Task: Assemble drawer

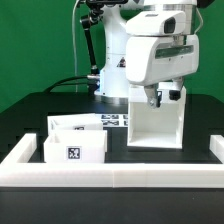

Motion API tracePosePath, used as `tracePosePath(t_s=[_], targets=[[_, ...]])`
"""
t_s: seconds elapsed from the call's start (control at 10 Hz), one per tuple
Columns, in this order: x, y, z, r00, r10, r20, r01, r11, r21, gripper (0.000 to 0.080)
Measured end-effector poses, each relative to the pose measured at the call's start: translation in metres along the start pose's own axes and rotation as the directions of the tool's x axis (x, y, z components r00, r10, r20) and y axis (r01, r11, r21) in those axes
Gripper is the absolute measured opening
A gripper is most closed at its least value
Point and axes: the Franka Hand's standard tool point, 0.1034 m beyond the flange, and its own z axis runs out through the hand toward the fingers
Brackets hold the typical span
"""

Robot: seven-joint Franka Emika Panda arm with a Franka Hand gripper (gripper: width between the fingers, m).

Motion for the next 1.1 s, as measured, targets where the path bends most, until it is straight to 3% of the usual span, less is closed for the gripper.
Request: tracePosePath(t_s=[0.4, 0.8, 0.9, 1.1], targets=[[0.019, -0.013, -0.008, 0.911, 0.412, 0.001, -0.412, 0.911, 0.009, 0.0650], [0.018, -0.019, -0.007, 0.742, 0.671, 0.010, -0.671, 0.741, 0.029, 0.0650], [0.015, -0.025, -0.012, 0.668, 0.744, 0.012, -0.744, 0.667, 0.029, 0.0650], [0.010, -0.036, -0.027, 0.630, 0.776, 0.034, -0.777, 0.629, 0.036, 0.0650]])
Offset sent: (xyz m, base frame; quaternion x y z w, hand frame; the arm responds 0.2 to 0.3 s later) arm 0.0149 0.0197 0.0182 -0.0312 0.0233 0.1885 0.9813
